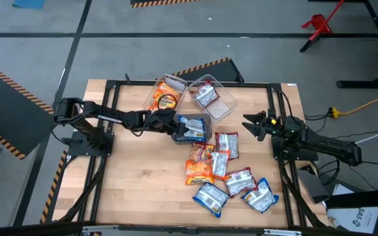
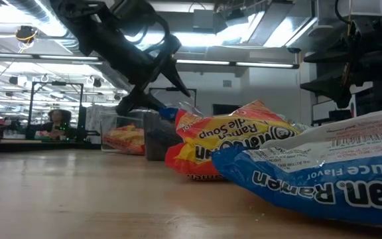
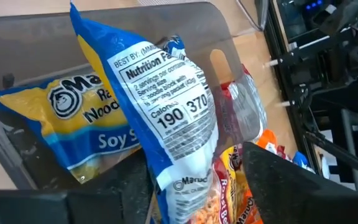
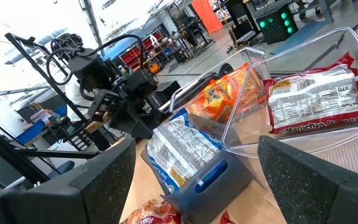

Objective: Sort Maruchan noodles
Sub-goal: Put the blue noodle pack into the black transparent bin

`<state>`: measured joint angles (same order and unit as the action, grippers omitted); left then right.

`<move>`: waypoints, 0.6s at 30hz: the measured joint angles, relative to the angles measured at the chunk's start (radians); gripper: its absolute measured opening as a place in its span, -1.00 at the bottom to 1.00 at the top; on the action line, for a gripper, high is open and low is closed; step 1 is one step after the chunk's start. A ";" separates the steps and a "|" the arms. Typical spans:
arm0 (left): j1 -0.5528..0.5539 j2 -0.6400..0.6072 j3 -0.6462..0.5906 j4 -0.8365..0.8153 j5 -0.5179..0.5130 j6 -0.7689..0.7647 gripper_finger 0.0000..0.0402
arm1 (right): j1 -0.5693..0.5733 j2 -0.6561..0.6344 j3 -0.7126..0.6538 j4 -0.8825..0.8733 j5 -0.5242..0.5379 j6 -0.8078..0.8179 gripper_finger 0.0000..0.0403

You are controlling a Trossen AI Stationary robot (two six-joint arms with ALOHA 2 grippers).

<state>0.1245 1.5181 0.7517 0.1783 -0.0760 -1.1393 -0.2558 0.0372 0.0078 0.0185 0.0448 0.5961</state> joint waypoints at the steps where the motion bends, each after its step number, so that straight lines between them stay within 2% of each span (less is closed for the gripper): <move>1: 0.005 0.000 0.000 -0.003 0.012 -0.001 0.17 | 0.000 0.000 0.000 0.000 0.000 0.000 0.61; 9: 0.056 -0.039 0.000 -0.061 0.141 -0.010 0.19 | 0.000 0.000 0.000 0.000 -0.002 0.000 0.61; 15: 0.075 -0.131 0.000 -0.268 0.128 -0.003 0.18 | 0.000 0.000 0.000 0.000 -0.004 0.000 0.61; 18: 0.073 -0.180 0.000 -0.312 0.100 -0.003 0.17 | 0.000 0.000 0.000 -0.001 -0.009 0.000 0.61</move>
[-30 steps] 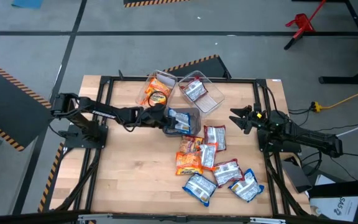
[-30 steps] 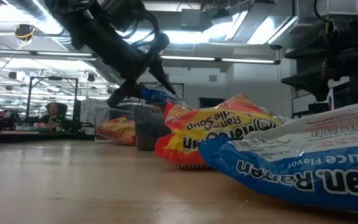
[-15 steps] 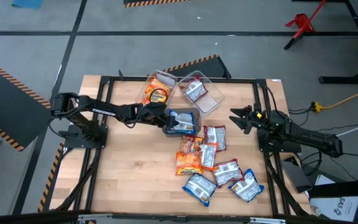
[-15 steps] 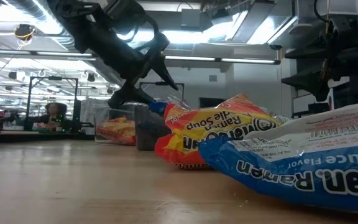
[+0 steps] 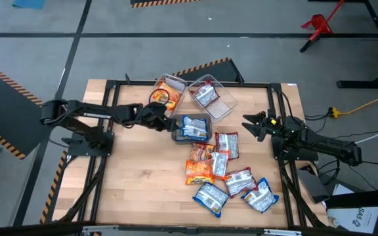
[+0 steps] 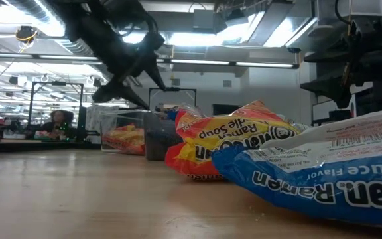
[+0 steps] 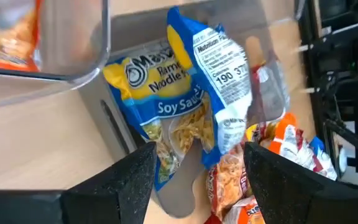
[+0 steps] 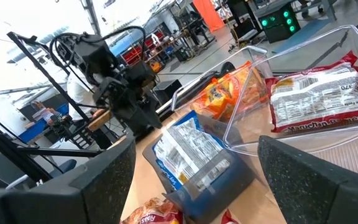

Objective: Sort Maruchan noodles
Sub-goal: Put the blue noodle pack into the black transparent bin

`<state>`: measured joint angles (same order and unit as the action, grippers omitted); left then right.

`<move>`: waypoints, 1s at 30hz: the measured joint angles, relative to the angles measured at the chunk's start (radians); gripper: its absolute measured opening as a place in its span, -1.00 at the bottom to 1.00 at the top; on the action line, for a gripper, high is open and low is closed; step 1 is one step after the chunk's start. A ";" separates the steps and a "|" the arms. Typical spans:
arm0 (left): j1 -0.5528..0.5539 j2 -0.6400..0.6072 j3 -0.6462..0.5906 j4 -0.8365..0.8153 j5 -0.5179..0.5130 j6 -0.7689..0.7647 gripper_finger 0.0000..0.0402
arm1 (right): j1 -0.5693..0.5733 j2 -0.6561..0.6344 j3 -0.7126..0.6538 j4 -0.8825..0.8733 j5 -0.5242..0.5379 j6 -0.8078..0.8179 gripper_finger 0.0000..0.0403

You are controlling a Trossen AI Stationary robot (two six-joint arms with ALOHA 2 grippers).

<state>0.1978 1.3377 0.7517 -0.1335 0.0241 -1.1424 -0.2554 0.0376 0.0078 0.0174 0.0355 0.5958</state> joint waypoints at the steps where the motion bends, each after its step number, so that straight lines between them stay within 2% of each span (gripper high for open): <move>1: -0.001 -0.017 0.000 -0.004 -0.009 -0.001 0.17 | 0.000 0.000 0.000 0.000 -0.002 0.000 0.61; 8: -0.035 -0.064 0.001 0.229 -0.193 0.073 0.17 | 0.000 0.001 0.000 0.000 -0.002 -0.001 0.61; 11: -0.034 -0.036 0.001 0.268 -0.217 0.130 0.17 | 0.000 0.000 0.000 0.000 -0.002 -0.001 0.61; 14: -0.034 0.002 0.009 0.301 -0.194 0.154 0.17 | 0.000 0.000 0.000 0.000 -0.002 -0.001 0.61; 16: -0.034 0.024 0.040 0.248 -0.163 0.157 0.16 | 0.000 0.000 0.000 0.000 -0.002 -0.001 0.61; 21: -0.035 0.070 0.138 -0.005 -0.146 0.215 0.10 | 0.000 0.001 0.000 0.000 -0.002 0.000 0.61; 24: -0.035 0.084 0.206 0.001 -0.146 0.298 0.05 | 0.000 0.001 0.000 0.000 -0.001 0.000 0.61; 30: -0.025 0.115 0.332 -0.030 -0.227 0.473 0.01 | 0.000 0.001 0.000 0.000 0.001 0.000 0.61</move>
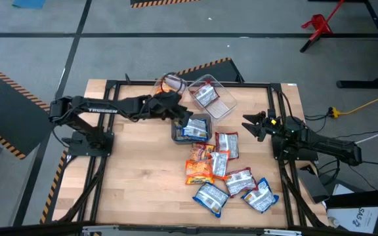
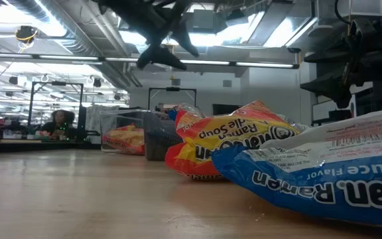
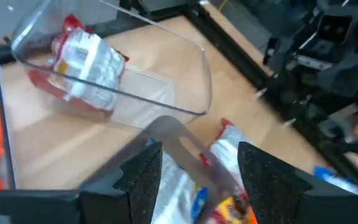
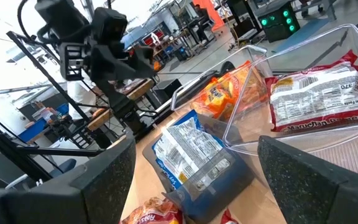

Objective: Sort Maruchan noodles
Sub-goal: Put the blue noodle pack into the black transparent bin

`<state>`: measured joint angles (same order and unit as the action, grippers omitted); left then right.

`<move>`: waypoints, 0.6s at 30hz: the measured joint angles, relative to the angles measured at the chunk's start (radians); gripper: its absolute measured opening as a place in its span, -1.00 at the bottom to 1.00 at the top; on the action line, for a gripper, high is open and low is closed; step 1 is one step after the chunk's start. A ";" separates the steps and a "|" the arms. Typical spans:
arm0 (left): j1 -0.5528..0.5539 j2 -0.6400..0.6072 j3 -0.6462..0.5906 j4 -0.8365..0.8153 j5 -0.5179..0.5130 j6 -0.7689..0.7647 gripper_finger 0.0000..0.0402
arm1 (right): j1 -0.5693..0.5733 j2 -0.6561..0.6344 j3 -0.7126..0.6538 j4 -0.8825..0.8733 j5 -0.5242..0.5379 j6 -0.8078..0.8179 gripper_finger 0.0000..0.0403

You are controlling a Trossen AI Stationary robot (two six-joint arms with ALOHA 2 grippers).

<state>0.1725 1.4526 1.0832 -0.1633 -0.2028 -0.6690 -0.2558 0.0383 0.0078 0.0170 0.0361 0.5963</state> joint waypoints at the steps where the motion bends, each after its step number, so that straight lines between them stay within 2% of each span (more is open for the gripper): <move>1: 0.007 0.014 0.021 -0.013 0.005 0.023 0.00 | 0.000 0.000 0.000 0.000 0.001 0.000 0.61; 9: 0.006 0.209 0.165 -0.088 0.130 0.138 -0.01 | 0.000 0.000 0.000 0.001 0.005 0.000 0.61; 14: -0.014 0.324 0.297 -0.279 0.102 0.259 -0.01 | 0.000 0.000 0.000 0.001 0.005 0.000 0.61; 18: -0.031 0.366 0.372 -0.409 0.045 0.330 -0.01 | 0.000 0.000 0.000 0.001 0.005 0.000 0.61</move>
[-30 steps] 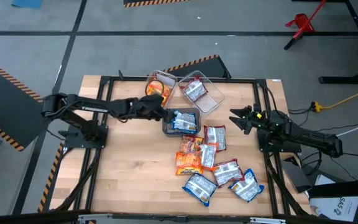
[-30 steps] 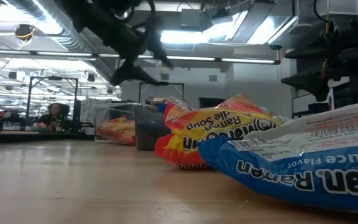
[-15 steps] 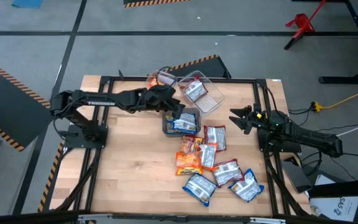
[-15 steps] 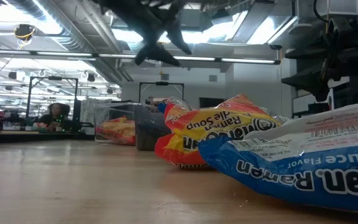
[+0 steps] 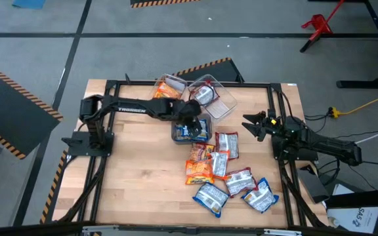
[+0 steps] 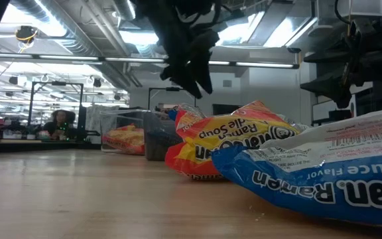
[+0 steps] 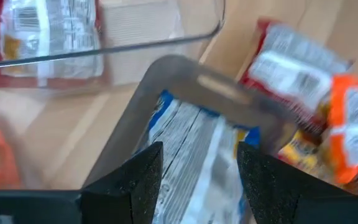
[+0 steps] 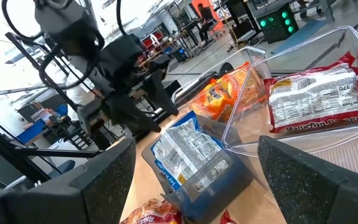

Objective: Sort Maruchan noodles
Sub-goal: Put the blue noodle pack into the black transparent bin

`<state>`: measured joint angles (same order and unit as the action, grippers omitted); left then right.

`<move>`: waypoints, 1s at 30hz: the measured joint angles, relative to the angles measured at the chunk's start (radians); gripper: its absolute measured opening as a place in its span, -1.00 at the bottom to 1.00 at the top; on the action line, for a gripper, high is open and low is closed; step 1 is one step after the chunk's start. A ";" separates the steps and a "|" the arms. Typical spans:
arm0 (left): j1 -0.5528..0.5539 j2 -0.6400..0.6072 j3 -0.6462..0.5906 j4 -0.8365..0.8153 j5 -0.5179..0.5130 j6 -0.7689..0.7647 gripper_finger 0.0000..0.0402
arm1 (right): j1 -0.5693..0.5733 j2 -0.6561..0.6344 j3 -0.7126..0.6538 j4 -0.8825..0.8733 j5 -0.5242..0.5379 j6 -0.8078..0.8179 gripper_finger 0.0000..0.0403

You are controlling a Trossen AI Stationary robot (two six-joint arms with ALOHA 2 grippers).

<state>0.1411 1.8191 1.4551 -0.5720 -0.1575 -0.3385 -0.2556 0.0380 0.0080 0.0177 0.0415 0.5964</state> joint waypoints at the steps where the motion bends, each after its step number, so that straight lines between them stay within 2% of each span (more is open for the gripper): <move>1: -0.003 0.010 0.008 -0.025 -0.009 0.010 -0.01 | 0.000 0.000 0.000 0.000 0.000 0.000 0.61; 8: -0.019 0.028 0.006 -0.136 -0.032 0.032 -0.01 | 0.000 0.003 0.000 0.000 0.001 0.000 0.61; 19: -0.022 0.013 0.005 -0.351 -0.071 -0.037 -0.01 | 0.000 0.006 0.000 0.000 0.002 -0.003 0.61; 23: -0.026 0.013 0.005 -0.418 -0.118 -0.081 -0.01 | 0.000 0.006 0.000 0.000 0.002 -0.004 0.61; 30: -0.026 0.012 0.004 -0.376 -0.115 -0.105 -0.01 | 0.000 0.006 0.000 0.000 0.002 -0.026 0.61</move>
<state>0.1154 1.8311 1.4593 -0.9477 -0.2726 -0.4431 -0.2554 0.0437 0.0078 0.0181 0.0437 0.5709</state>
